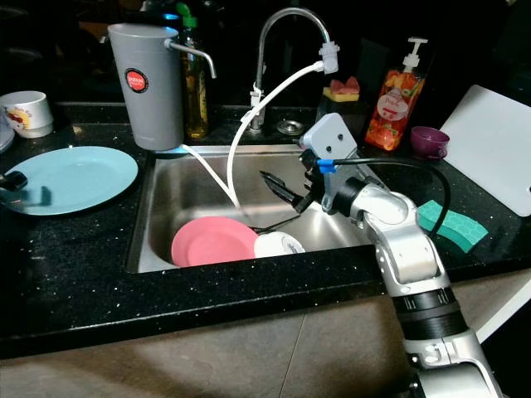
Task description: Kitchen organization
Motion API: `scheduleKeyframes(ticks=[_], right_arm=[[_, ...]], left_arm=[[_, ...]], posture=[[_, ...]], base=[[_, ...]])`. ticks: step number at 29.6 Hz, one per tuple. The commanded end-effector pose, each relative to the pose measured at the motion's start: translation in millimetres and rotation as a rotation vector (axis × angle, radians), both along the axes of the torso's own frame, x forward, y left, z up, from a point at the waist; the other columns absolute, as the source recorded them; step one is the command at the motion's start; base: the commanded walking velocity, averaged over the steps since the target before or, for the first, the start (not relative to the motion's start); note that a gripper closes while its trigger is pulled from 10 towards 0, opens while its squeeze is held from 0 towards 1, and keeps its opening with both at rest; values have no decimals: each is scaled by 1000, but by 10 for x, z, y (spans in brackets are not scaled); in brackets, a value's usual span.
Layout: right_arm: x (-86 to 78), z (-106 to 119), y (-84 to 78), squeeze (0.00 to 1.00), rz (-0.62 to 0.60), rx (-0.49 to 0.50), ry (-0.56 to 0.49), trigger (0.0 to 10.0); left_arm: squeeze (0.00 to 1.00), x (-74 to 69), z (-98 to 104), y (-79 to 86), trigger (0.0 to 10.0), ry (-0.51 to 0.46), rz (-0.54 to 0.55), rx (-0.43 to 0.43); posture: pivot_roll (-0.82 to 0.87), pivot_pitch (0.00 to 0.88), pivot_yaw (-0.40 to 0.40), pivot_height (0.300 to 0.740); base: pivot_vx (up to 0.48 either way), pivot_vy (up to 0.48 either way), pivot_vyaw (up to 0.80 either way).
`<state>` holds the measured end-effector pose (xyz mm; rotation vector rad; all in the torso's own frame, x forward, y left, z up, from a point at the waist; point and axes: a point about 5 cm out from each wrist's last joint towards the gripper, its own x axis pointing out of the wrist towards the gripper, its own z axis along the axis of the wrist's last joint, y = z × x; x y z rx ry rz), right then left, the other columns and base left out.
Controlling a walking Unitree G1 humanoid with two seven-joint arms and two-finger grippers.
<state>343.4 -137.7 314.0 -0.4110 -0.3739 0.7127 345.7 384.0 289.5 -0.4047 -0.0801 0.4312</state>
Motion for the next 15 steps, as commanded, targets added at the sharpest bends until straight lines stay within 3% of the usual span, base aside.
scheduleKeyframes(ticks=[1,7,10,15], right_arm=[[-26,14,-68,0,-15,-9,-8,10000],[-22,17,-75,0,-19,-9,-9,10000],[-17,30,-77,0,-21,-11,-15,10000],[-6,68,-93,0,-28,-13,-26,10000]], left_arm=[[0,-42,134,58,10000,-53,26,-6],[0,-85,35,135,10000,-19,96,-72],[0,-95,-147,146,10000,34,130,-137],[0,-28,-287,49,10000,40,87,-217]], posture=[[102,57,-39,740],[101,55,-39,740],[99,53,-44,740],[93,52,-51,740]], base=[[0,0,0],[0,0,0],[0,0,0],[0,0,0]])
